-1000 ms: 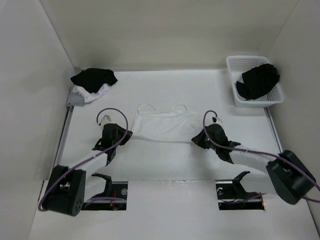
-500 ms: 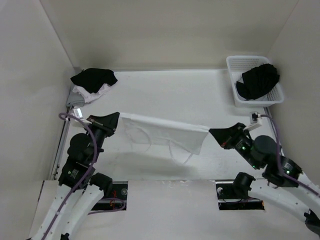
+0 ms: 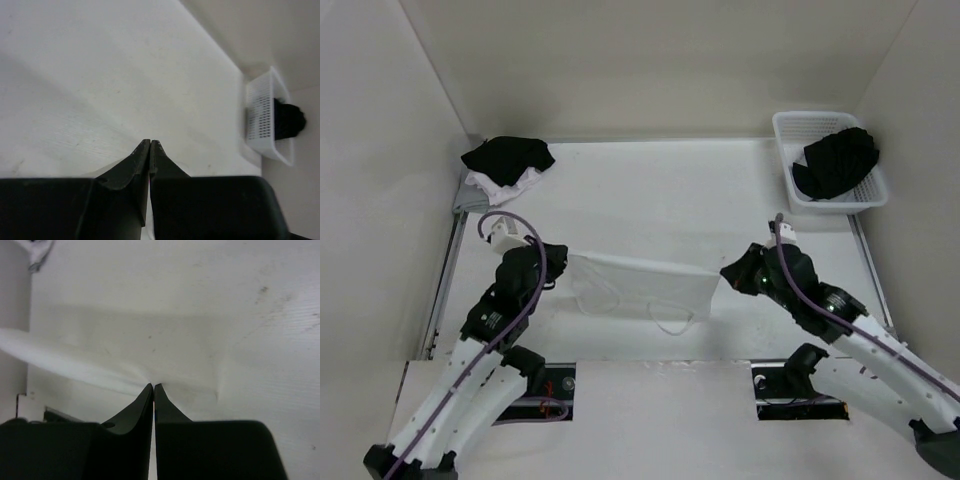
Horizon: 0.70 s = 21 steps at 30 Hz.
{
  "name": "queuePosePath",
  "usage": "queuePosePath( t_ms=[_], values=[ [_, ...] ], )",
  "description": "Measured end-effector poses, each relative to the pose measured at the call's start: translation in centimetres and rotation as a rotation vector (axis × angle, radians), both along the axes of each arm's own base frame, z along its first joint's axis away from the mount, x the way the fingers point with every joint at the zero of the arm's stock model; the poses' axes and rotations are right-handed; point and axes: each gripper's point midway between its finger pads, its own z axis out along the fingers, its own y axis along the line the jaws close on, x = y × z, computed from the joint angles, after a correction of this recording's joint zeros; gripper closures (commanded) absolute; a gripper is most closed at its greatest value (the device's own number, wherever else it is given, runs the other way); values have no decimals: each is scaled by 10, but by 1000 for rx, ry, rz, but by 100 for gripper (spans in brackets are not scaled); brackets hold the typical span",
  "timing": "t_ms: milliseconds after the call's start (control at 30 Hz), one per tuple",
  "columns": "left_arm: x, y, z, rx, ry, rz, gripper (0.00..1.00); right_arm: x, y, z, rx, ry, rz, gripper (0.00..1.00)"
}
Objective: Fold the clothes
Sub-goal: Fold the tank top
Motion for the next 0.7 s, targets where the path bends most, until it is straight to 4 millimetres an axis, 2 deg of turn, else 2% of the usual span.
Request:
queuePosePath(
  t_ms=[67, 167, 367, 467, 567, 700],
  values=[
    [13, 0, -25, 31, 72, 20, 99, 20, -9, -25, -14, 61, -42, 96],
    [39, 0, -57, 59, 152, 45, 99, 54, -20, -50, -2, 129, -109, 95],
    [99, -3, -112, 91, 256, 83, 99, 109, -20, -71, 19, 166, -148, 94],
    [132, -10, -115, 91, 242, 84, 99, 145, -23, -78, 22, 171, -175, 94],
    [159, -15, -106, 73, 194, 88, 99, 174, -28, -85, 30, 170, -202, 94],
    [168, -18, -95, 52, 149, 80, 99, 186, -34, -88, 39, 164, -220, 94]
  ],
)
